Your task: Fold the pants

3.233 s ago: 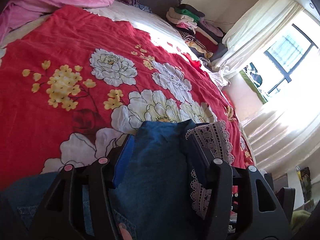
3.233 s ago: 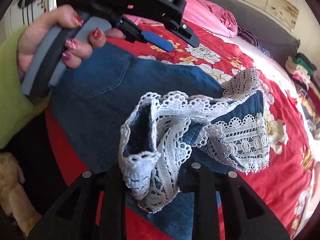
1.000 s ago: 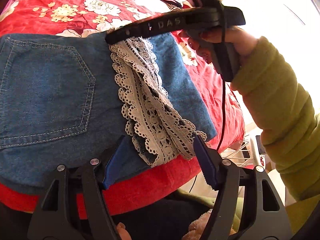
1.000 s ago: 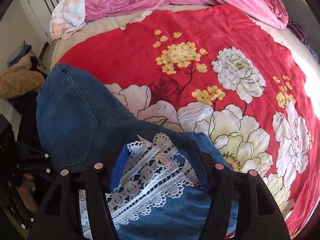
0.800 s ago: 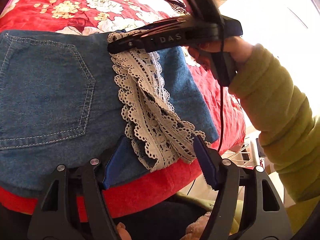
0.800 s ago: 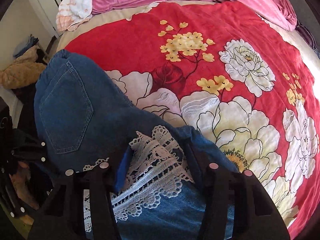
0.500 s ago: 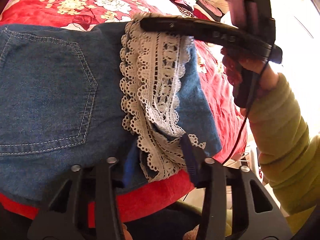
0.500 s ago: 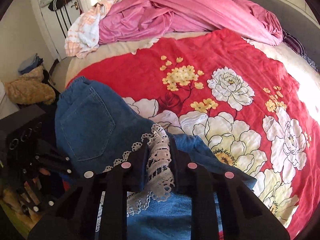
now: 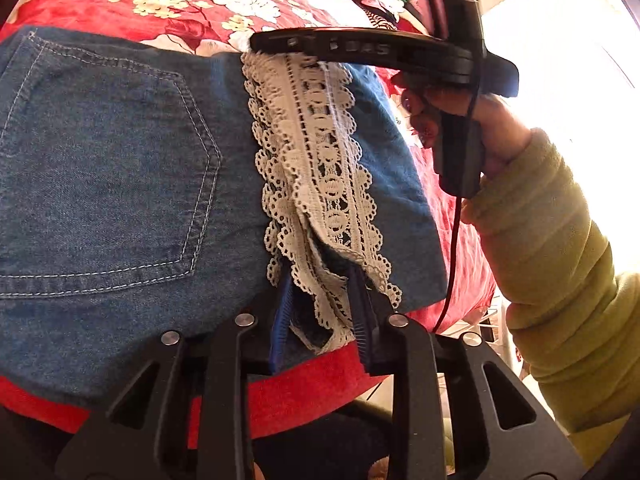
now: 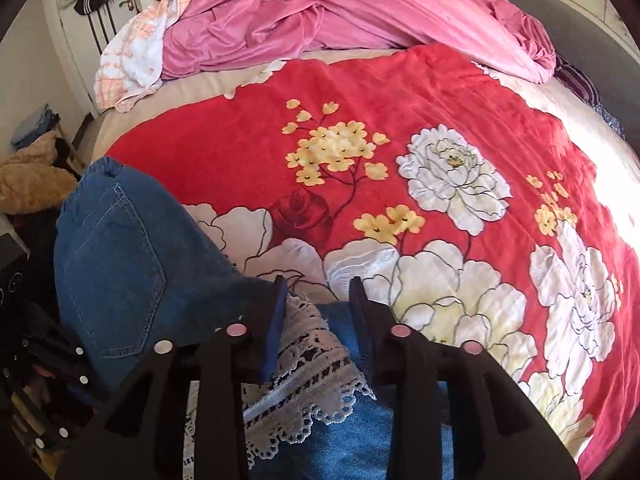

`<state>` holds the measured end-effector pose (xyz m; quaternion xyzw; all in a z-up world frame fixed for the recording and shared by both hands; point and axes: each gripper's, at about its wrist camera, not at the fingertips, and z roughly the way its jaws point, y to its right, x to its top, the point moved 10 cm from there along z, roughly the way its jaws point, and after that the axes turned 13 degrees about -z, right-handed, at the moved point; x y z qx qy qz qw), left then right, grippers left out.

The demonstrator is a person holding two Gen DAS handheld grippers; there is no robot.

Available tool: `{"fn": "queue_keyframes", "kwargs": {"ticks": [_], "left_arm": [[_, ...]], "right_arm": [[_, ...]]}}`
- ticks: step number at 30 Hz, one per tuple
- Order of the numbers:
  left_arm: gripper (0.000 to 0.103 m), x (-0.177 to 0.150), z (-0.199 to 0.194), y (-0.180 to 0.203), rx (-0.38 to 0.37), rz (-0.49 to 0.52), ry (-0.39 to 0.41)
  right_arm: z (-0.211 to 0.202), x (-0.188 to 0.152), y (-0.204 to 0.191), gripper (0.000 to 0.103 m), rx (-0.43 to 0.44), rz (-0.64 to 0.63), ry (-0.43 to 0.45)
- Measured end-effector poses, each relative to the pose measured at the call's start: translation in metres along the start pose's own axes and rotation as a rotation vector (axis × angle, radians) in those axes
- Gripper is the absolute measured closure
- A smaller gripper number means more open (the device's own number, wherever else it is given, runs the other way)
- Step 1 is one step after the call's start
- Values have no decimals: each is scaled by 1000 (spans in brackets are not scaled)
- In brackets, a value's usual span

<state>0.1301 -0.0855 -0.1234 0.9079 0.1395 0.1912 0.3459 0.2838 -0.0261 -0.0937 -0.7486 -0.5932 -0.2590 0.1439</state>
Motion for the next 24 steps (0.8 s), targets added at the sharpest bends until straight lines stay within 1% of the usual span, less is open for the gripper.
{"fn": "queue_keyframes", "kwargs": {"ticks": [1,2,4,5,6,9,10,11,13,15,18,19,21,22,24], "left_arm": [[81,0,0,0,-3,-3,0],[78,0,-1,1,-8,-7,-3],[68,1,-2,-1,-25,-19,-10],[59,1,-3,2,-36,-22,-12],[55,1,-5,4,-49,-24,-12],[54,1,-13,4,-62,-30,1],[54,2,-15,4,-66,-36,9],[54,3,-18,4,-64,-32,16],[54,5,-18,3,-44,-28,25],[54,-2,-12,0,-21,-22,16],[54,-2,-4,-1,45,5,12],[54,-2,-3,-3,59,15,12],[54,-4,-1,-4,78,29,11],[54,-4,0,-6,81,31,11],[54,-6,0,-8,89,35,14]], "right_arm": [[-6,-2,5,58,-20,12,10],[-15,-4,9,56,-35,31,27],[-39,-7,12,53,-40,76,99],[-52,-10,13,51,-56,88,131],[-63,-16,12,51,-79,93,149],[-91,-36,5,51,-129,99,187],[-98,-42,3,48,-140,106,195],[-103,-50,2,48,-152,116,198],[-105,-62,-4,48,-140,132,190],[-100,-72,-13,48,-106,131,176],[-80,-88,-22,48,-92,128,109],[-71,-95,-22,48,-83,138,76],[-52,-114,-21,48,-97,165,-9],[-45,-120,-20,47,-88,189,-27],[-41,-126,-18,46,-77,236,-6]]}}
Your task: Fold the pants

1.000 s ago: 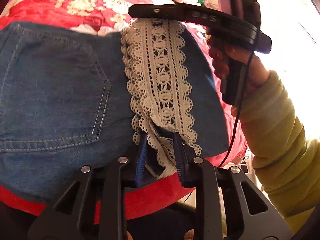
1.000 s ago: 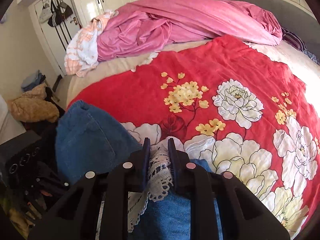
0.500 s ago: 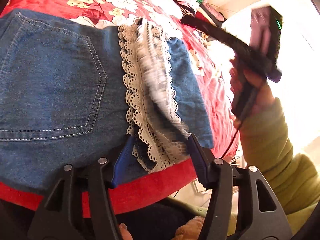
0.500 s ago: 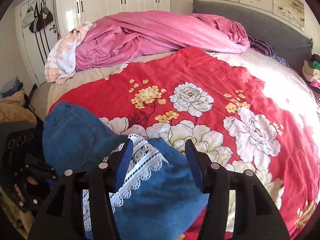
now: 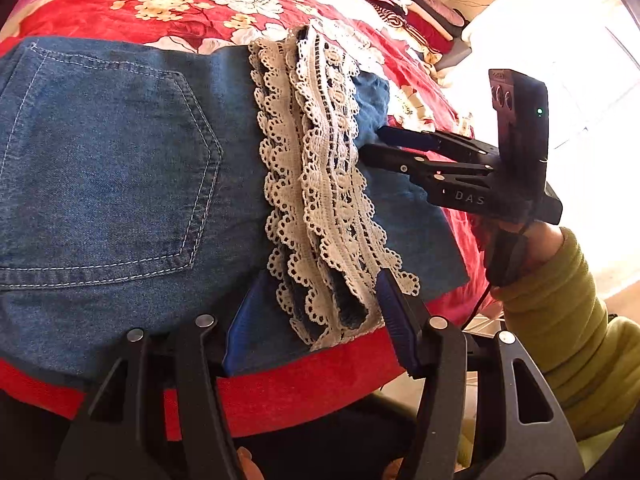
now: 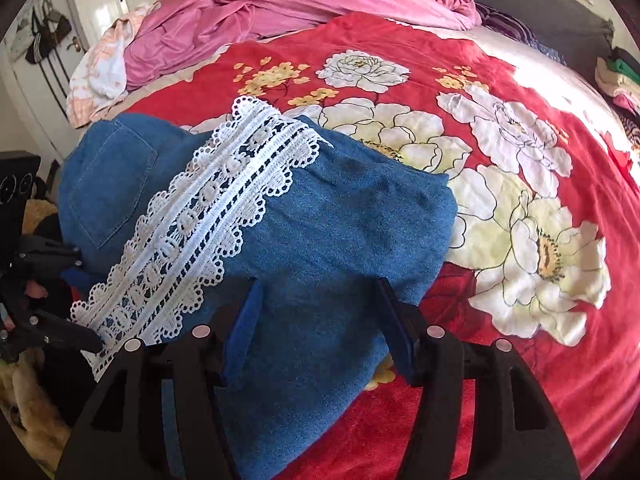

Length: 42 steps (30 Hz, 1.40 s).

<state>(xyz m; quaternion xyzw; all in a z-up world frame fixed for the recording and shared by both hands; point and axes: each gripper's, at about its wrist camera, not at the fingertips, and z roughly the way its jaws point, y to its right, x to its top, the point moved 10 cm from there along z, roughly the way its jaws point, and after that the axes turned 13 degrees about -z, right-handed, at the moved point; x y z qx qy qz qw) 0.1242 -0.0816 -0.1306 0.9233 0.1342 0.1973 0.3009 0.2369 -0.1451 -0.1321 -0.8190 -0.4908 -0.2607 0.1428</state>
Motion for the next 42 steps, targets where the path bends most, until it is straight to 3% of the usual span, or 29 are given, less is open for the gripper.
{"fn": "queue_keyframes", "kwargs": {"ticks": [3,5,12,21,33,34,35,42], "left_arm": [[54,1,-2,2,36,25,25],[54,4,-8,4,63,47,57],[51,13,-38,6,137,98,166],[36,23,-73,13,194,122,272],[16,30,-111,-2,239,101,375],[15,31,-113,-5,246,99,384],[14,33,-116,-8,258,98,394],[10,41,-137,-44,288,34,441]], "right_arm": [[-10,3,-2,42,-25,23,12],[-27,9,-2,34,-27,67,75],[-81,11,-4,33,-75,165,206],[-109,10,-18,33,-88,175,251],[-119,43,-46,32,-80,107,286],[-118,46,-49,14,-79,100,285],[-117,49,-50,5,-86,99,285],[-102,74,-67,5,-66,63,283]]}}
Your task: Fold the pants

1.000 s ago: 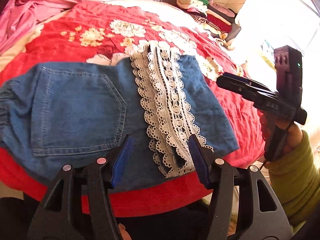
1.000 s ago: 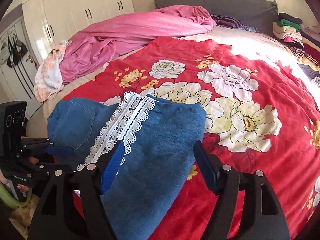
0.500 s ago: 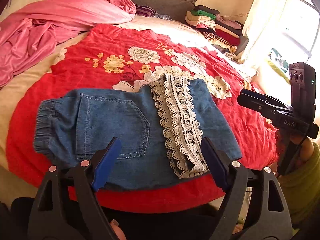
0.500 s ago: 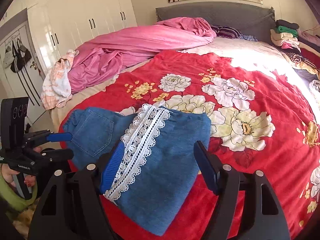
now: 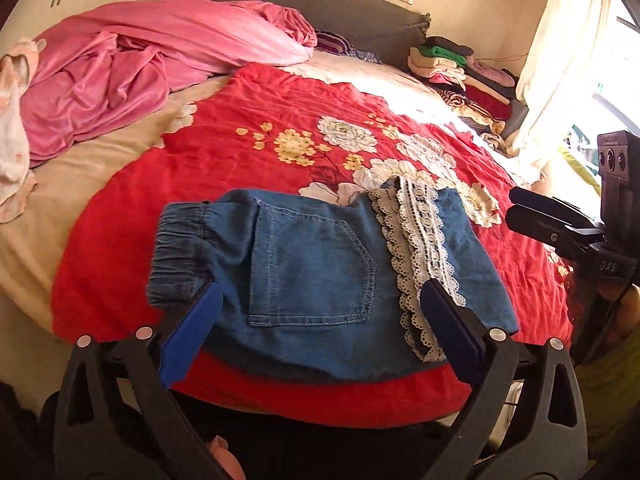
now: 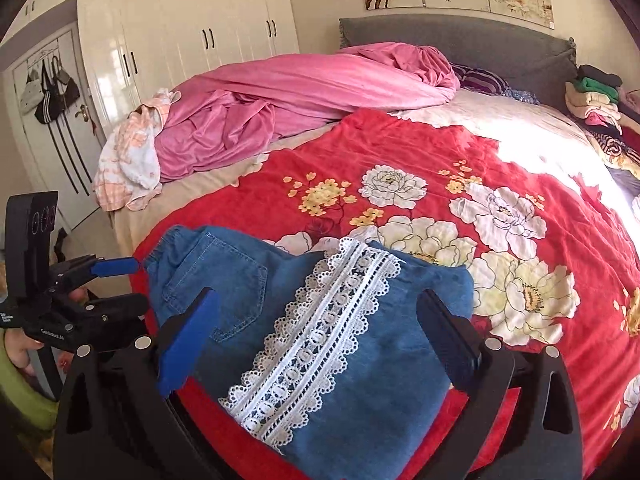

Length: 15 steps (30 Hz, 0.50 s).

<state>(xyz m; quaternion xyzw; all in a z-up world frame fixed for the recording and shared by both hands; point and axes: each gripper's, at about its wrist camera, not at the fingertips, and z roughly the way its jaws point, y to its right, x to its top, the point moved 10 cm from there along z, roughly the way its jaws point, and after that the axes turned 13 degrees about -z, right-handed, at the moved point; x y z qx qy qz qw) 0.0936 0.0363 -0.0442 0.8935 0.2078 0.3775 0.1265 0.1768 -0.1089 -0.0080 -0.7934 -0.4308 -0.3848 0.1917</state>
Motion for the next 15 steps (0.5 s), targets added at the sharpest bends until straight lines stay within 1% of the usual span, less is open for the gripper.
{"fn": "queue_keyframes", "kwargs": {"ticks": [6,11,13,15], "left_arm": [[10,11,-8,-50,74,-70,36],[10,10,-8,-94,120,-149,29],[10,8,-7,-106,128,-179,23],[10,5,-5,-114,119,-201,11]], "right_arm": [[24,13,-22,5,37,-46,-27],[44,28,-39,5,76,-84,-45],[54,35,-48,5,90,-109,-56],[62,44,-57,5,106,-137,-60]]}}
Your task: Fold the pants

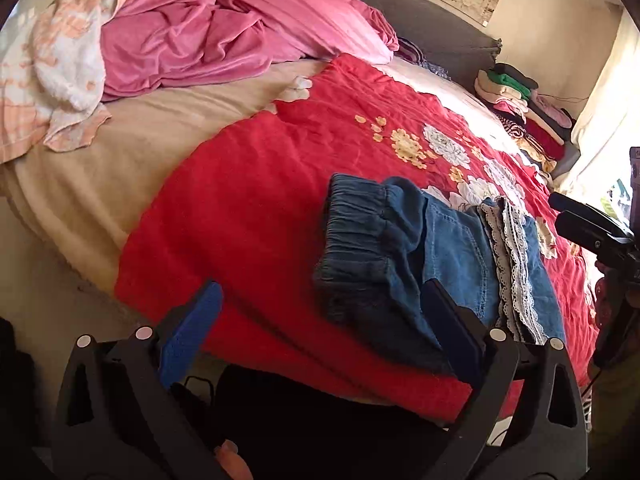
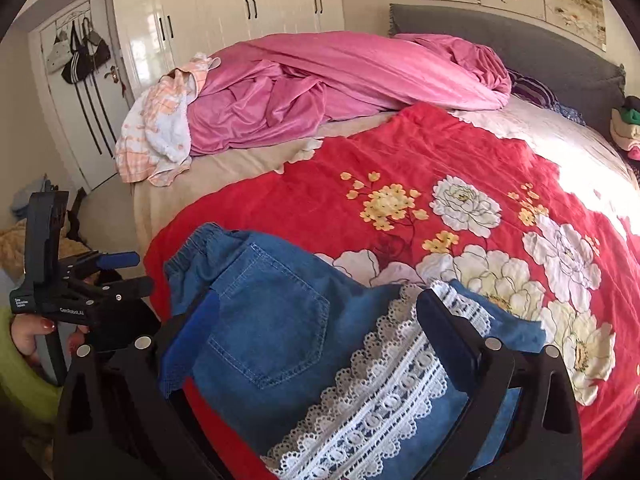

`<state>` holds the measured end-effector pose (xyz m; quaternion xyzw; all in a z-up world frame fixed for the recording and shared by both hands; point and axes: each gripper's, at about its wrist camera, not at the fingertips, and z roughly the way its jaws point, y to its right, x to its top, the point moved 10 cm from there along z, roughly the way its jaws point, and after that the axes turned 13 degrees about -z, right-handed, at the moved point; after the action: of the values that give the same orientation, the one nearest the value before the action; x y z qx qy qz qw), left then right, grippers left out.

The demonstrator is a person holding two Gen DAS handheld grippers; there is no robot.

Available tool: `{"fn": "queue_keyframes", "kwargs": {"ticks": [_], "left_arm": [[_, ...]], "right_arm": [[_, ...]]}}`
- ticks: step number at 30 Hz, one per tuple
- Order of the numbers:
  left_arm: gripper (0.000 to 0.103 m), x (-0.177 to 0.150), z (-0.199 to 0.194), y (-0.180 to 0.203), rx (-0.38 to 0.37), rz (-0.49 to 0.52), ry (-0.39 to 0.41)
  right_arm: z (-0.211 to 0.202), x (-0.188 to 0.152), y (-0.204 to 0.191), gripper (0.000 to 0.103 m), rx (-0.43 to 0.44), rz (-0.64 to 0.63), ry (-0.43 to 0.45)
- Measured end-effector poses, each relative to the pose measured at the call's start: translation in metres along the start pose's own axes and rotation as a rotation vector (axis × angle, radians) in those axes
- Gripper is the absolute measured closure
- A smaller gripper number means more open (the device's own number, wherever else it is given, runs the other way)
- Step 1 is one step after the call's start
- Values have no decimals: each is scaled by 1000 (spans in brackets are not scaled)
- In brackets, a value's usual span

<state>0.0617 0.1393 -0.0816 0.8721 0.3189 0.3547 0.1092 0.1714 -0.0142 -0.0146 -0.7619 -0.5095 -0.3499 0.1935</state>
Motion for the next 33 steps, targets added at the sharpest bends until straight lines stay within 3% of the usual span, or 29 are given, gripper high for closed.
{"fn": "queue_keyframes", "kwargs": {"ticks": [4,10,15,16,30,32,33], "left_arm": [[10,-6,10,-8,-18,-37,-39],[11,-18,23,7,-104,-39,-85],[50,-28,33,24,-156,-29,-126],[53,-31,36,26,-158,-16,-133],[55,-40,48,20,-183,-30,-157],[55,-40,48,19,-189,-28,-158],[55,-41,48,19,-192,-30,-161]], "right_arm": [[21,17,-14,5,35,-53,-19],[54,36,-34,5,106,-121,-68],[84,43,-48,5,170,-193,-145],[89,44,-51,5,184,-200,-152],[165,32,-103,6,426,-287,-322],[167,28,-109,43,495,-269,-314],[168,27,-110,44,509,-268,-305]]}}
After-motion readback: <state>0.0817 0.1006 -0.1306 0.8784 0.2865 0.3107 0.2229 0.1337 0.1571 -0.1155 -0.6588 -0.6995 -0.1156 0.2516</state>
